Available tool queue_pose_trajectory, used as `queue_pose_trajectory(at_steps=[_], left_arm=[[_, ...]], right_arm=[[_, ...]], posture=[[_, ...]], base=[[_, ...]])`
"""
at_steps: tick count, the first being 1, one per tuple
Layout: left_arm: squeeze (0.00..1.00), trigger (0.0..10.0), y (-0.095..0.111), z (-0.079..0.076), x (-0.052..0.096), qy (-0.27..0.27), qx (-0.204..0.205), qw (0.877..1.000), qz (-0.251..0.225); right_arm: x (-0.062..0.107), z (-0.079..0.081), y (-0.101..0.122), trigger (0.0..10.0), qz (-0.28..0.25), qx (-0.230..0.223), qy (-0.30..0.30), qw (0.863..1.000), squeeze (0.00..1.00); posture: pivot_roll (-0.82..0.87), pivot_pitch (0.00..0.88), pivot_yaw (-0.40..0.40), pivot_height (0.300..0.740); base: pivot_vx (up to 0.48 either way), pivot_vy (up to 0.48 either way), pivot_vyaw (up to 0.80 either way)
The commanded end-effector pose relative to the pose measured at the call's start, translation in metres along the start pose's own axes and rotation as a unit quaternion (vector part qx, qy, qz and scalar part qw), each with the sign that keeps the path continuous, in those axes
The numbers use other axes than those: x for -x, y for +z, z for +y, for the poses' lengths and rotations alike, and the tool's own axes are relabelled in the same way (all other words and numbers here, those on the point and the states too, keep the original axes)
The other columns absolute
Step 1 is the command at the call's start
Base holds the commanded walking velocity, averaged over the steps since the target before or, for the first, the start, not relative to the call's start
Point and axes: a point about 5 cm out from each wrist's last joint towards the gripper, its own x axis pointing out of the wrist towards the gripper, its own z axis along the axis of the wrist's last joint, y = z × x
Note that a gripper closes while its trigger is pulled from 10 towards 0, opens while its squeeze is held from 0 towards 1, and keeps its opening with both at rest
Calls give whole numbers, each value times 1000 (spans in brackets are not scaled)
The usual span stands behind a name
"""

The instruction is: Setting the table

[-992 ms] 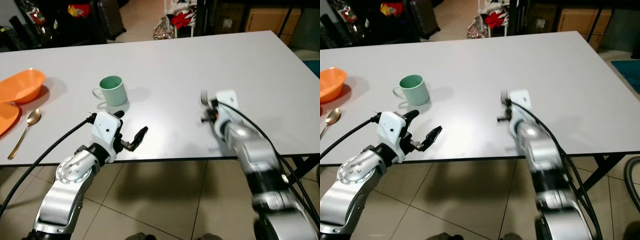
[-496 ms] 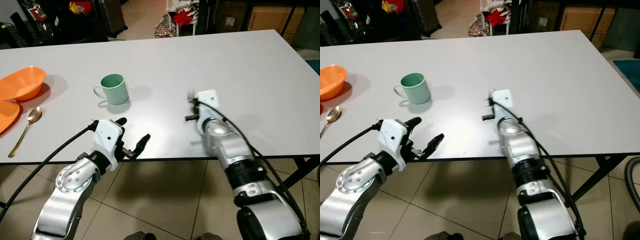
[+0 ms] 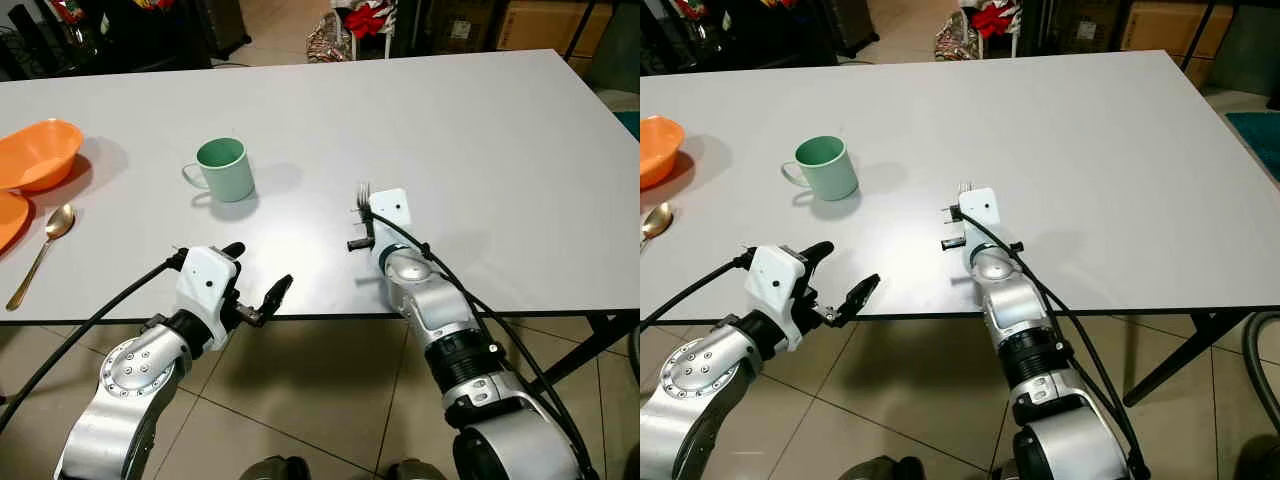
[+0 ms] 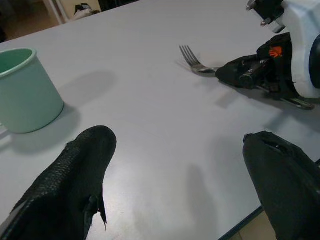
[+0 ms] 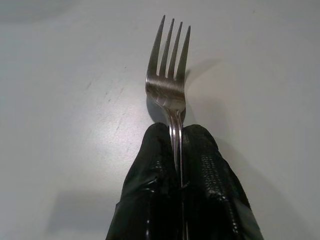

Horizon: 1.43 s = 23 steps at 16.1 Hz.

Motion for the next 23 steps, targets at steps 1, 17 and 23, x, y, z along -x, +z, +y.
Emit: queue_pose_trajectory(at_steps=[1,17,23], left_arm=[[0,10000,2,1,3,2,2,1000,0],[0,10000,4,-5,2,-2,7,1000,-4],[0,10000,5,-3,2,3,6,1000,-5]], right_arm=[[2,6,-11,10000,21,-3,3,1000,0],[0,21,-2,10000,29,-70,32,997,839],[-1,22,1,10000,27,-80,37,996,878]], posture=[[-90,135,95,740],[-82,129,80,740],[-78,121,75,740]], base=[[0,0,0],[0,0,0],[0,0,0]])
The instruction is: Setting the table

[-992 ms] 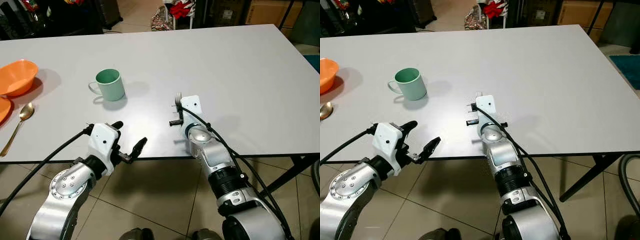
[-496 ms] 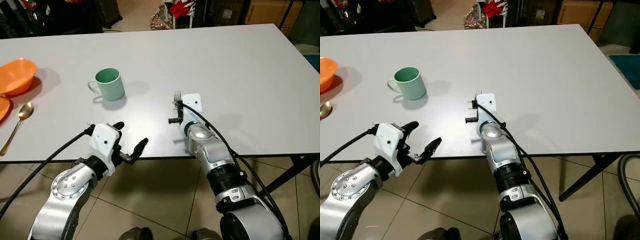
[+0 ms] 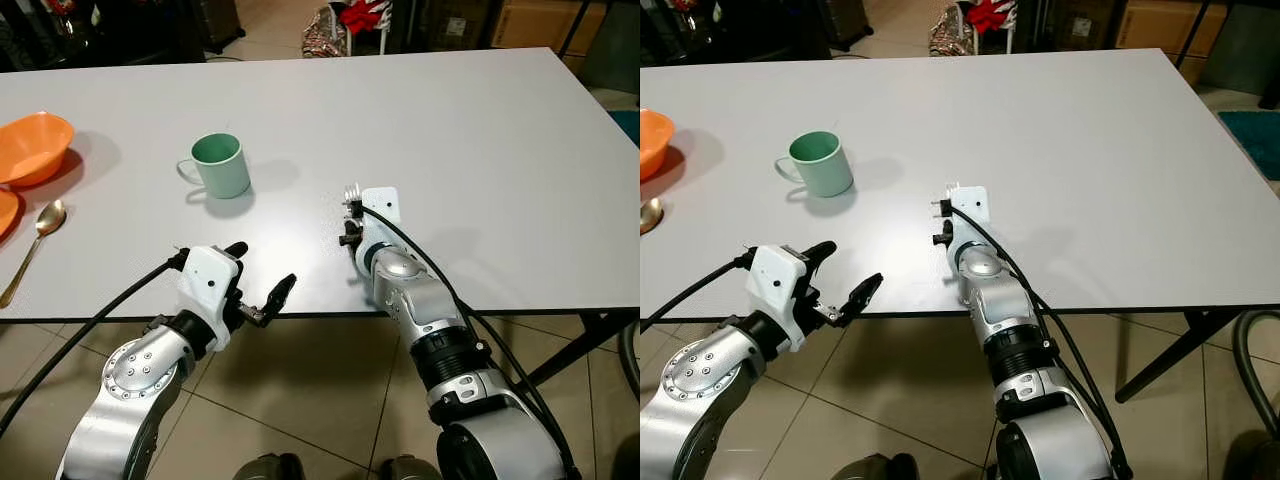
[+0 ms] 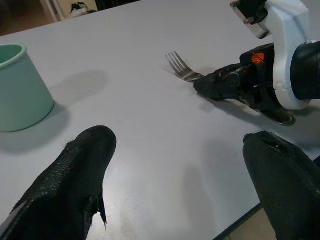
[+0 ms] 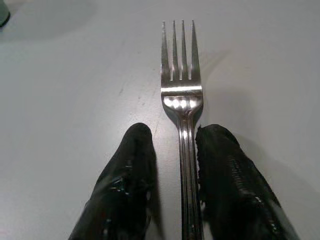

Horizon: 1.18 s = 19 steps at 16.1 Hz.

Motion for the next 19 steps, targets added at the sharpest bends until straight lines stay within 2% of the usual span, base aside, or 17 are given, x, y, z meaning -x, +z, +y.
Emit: queue_pose_trajectory(at_steps=[1,4,5,7,8,10,11,12,13,14,15,17,19], left_arm=[[0,10000,2,2,1,3,-3,1000,-1],[0,10000,5,4,-4,-1,-5,1000,-13],[0,10000,5,5,-5,-2,-5,1000,-14],[0,10000,5,4,-10,-12,-2,1000,-20],[0,10000,6,3,-12,-20,0,999,-25],[0,10000,6,2,-14,-29,-1,999,-32],[0,10000,8,2,-14,-41,1,998,-39],[0,10000,7,2,-14,-45,1,998,-39],[0,10000,7,1,-14,-65,-2,997,-38],[0,10000,5,0,-12,-86,-5,996,-31],[0,10000,2,-1,-11,-99,-8,995,-24],[0,10000,-4,-2,-5,-134,-26,991,-1],[0,10000,-6,2,-5,-131,-30,991,3]], right_arm=[[-1,4,-1,10000,10,-17,11,1000,1000],[16,-16,30,10000,-58,-58,26,996,1000],[20,-21,34,10000,-67,-56,23,996,1000],[40,-45,47,10000,-107,-58,25,992,1000],[50,-56,49,10000,-122,-31,24,992,1000],[60,-67,45,10000,-121,-3,30,992,1000],[67,-82,32,10000,-96,37,31,994,1000],[68,-85,29,10000,-91,57,31,994,1000],[73,-93,17,10000,-53,121,39,990,1000],[75,-96,9,10000,-31,139,44,989,420],[75,-96,5,10000,-20,147,47,988,0],[75,-93,-6,10000,2,176,55,983,0],[72,-88,-9,10000,5,185,58,981,0]], posture=[[-82,112,78,740],[-97,92,87,740],[-104,86,92,740],[-120,71,105,740],[-128,57,113,740],[-131,49,115,740],[-134,41,117,740],[-134,39,118,740],[-139,35,120,740],[-141,32,123,740],[-140,33,127,740],[-139,35,137,740],[-137,42,138,740]], base=[[0,0,0],[0,0,0],[0,0,0],[0,0,0],[0,0,0],[0,0,0],[0,0,0],[0,0,0],[0,0,0],[0,0,0],[0,0,0],[0,0,0],[0,0,0]])
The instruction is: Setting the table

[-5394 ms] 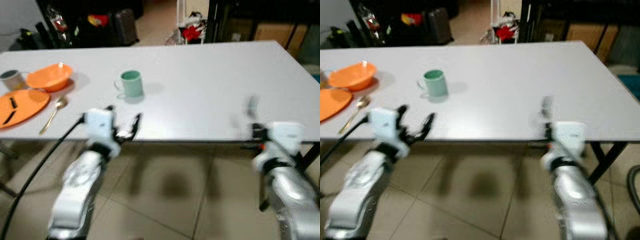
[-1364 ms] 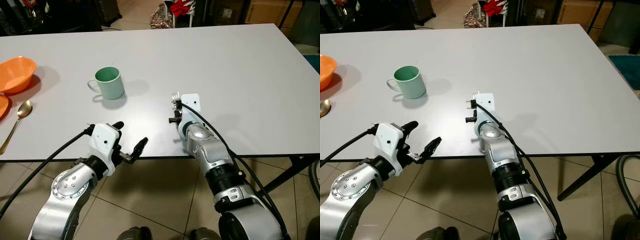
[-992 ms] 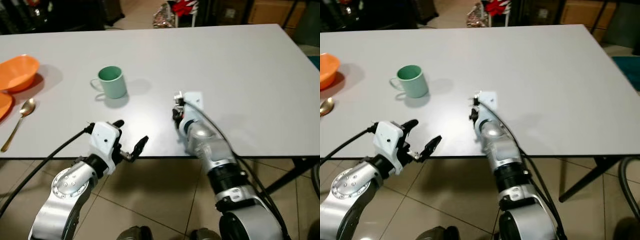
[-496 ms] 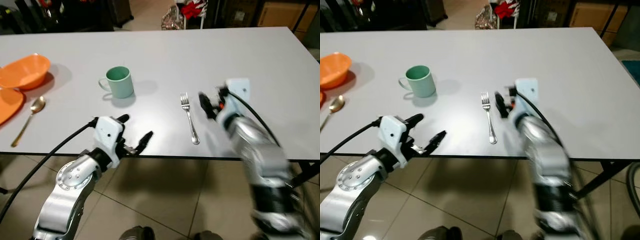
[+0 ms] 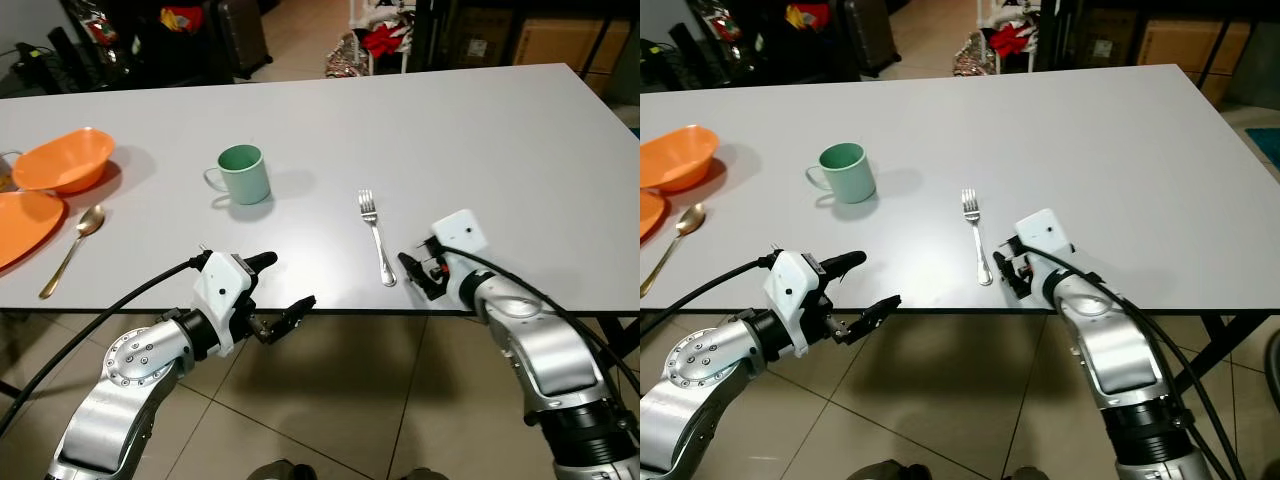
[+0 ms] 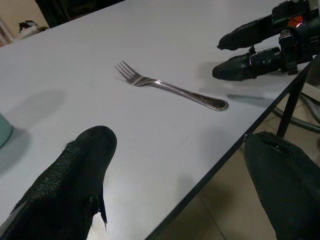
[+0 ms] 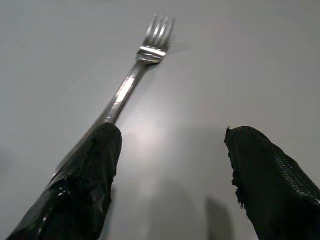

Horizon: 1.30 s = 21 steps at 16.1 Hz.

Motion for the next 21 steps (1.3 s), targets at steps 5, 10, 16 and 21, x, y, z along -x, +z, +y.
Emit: queue_pose_trajectory(at_steps=[5,10,16,21], left_arm=[[0,10000,-4,0,10,9,-8,1000,16],[0,10000,-4,-3,12,0,-4,1000,19],[0,10000,-2,-5,10,-8,-7,1000,19],[0,10000,-2,-6,9,-12,-7,1000,20]], right_arm=[[-12,13,10,10000,-7,16,2,1000,0],[-13,-7,1,10000,21,71,-53,996,0],[-21,22,-2,10000,39,122,16,992,0],[-25,28,1,10000,38,130,23,990,0]], posture=[[-115,68,114,740],[-114,72,120,740],[-111,77,132,740],[-113,81,132,740]], base=[[0,0,0],[0,0,0],[0,0,0],[0,0,0]])
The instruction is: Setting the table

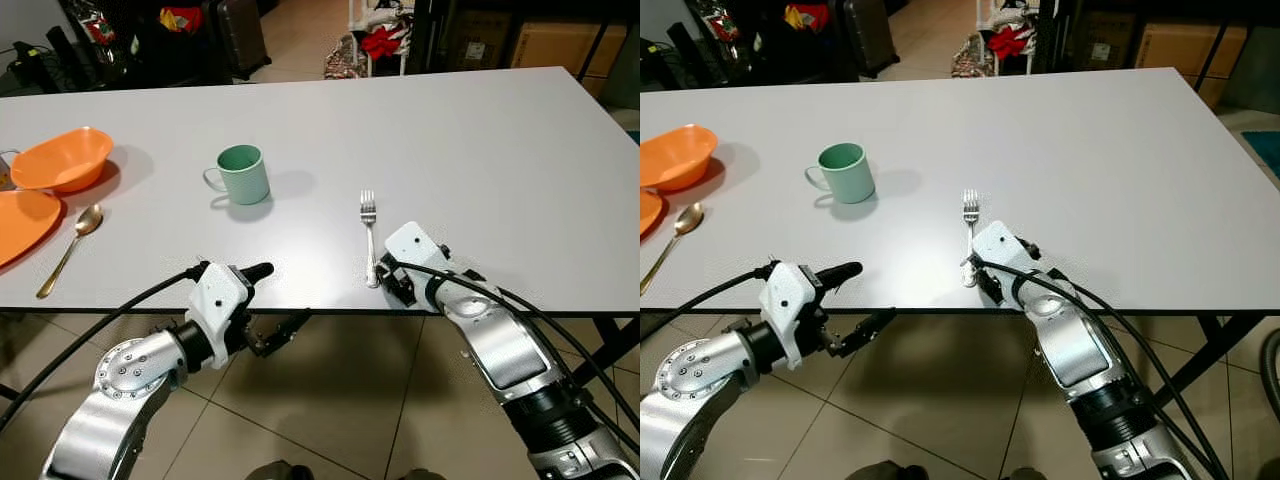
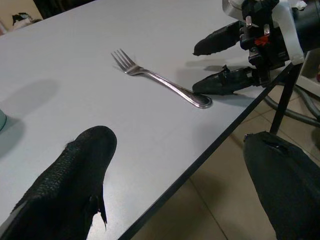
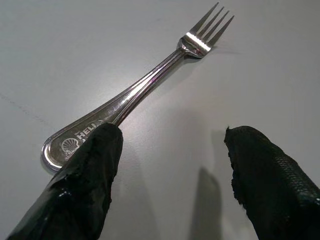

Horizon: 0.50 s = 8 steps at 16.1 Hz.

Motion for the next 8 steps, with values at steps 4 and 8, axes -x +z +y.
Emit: queue_pose_trajectory(at_steps=[4,8], left_arm=[[0,10000,2,0,1,-5,-7,1000,3],[0,10000,1,-2,0,-3,-5,1000,1]], right_arm=[[6,-14,-4,10000,3,-6,-25,1000,0],[19,-23,9,10000,-80,-63,-31,994,0]], posture=[[-107,75,128,740],[-117,69,136,740]], base=[[0,0,0],[0,0,0]])
